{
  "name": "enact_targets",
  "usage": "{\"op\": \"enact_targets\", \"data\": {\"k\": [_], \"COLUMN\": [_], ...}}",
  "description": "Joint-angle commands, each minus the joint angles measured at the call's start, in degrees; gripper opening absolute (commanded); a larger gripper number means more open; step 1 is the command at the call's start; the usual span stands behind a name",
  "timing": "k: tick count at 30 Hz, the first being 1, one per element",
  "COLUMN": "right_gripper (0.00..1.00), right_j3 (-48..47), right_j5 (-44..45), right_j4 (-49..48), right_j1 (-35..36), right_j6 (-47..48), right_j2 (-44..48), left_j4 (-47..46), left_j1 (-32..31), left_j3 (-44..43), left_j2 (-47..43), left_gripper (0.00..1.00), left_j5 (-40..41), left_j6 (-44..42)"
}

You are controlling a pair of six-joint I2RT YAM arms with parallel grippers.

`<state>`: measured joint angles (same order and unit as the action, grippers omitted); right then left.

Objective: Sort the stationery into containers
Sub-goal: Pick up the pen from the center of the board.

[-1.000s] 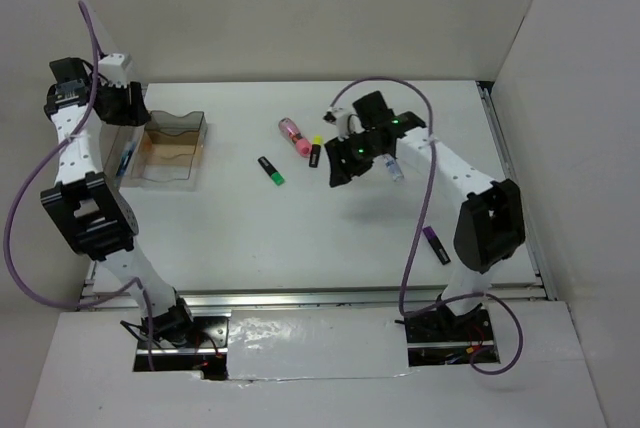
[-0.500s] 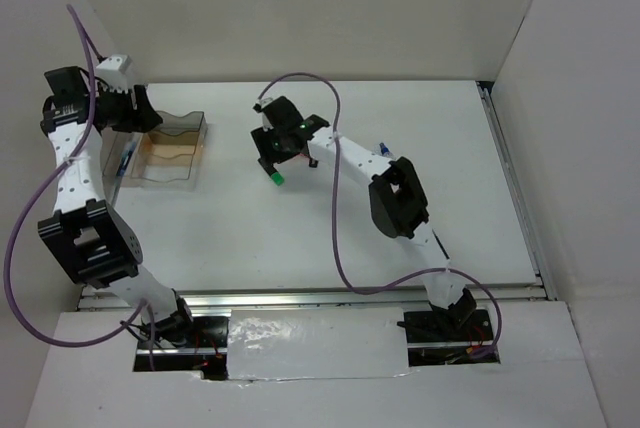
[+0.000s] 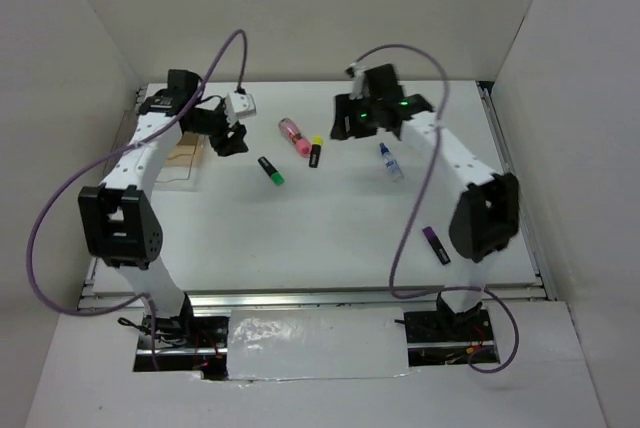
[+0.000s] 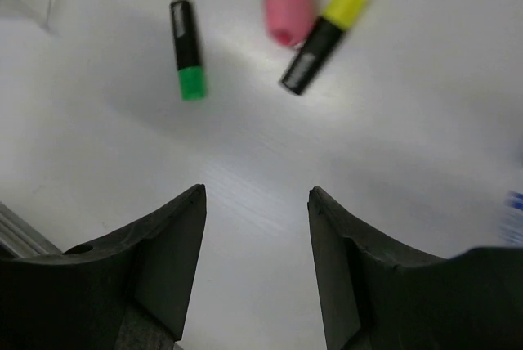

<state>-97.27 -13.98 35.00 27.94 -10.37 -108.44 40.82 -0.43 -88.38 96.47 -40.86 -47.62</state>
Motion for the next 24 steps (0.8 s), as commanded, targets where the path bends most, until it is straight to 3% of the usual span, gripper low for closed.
{"op": "enact_targets", "data": {"k": [1,4,7,10,14,19,24], "right_gripper": [0.60,0.60,0.59,0.59,0.60,0.59,0.59], "right_j3": [5.40,11.55,17.01,21.77,21.34,20.46,21.34], "right_j5": [-6.49,-8.86,-13.42,-14.94,-16.07,-18.98,-18.72], "right_j4": [1.90,3.23,2.27,-0.80,0.59,1.30,0.77], "right_j1": [-7.27,-13.16,-18.17,-20.03,-21.35,-23.28,-23.29], "right_j6": [3.33,5.10,3.26,1.76,2.90,2.02,2.02], "right_j2": [13.22,18.43,21.86,25.46,26.88,25.39,25.65], "left_j4": [11.06,23.29,27.03,25.64,18.87,21.06,16.94], "left_j1": [-3.25,-7.82,-9.85,-11.79,-14.69,-15.74,-15.22], "left_j3": [-8.36,-20.75,-29.81,-27.40,-20.00,-21.57,-19.30], "left_j2": [9.85,21.11,29.20,31.59,30.45,33.69,34.05], "left_gripper": [0.67,0.69,0.70,0.72,0.71,0.70,0.71], "left_j5": [-3.97,-0.72,0.08,4.18,9.30,12.38,13.52], "left_j6": [-22.28,-31.63,-35.17,-38.68,-42.38,-45.37,-44.93]}}
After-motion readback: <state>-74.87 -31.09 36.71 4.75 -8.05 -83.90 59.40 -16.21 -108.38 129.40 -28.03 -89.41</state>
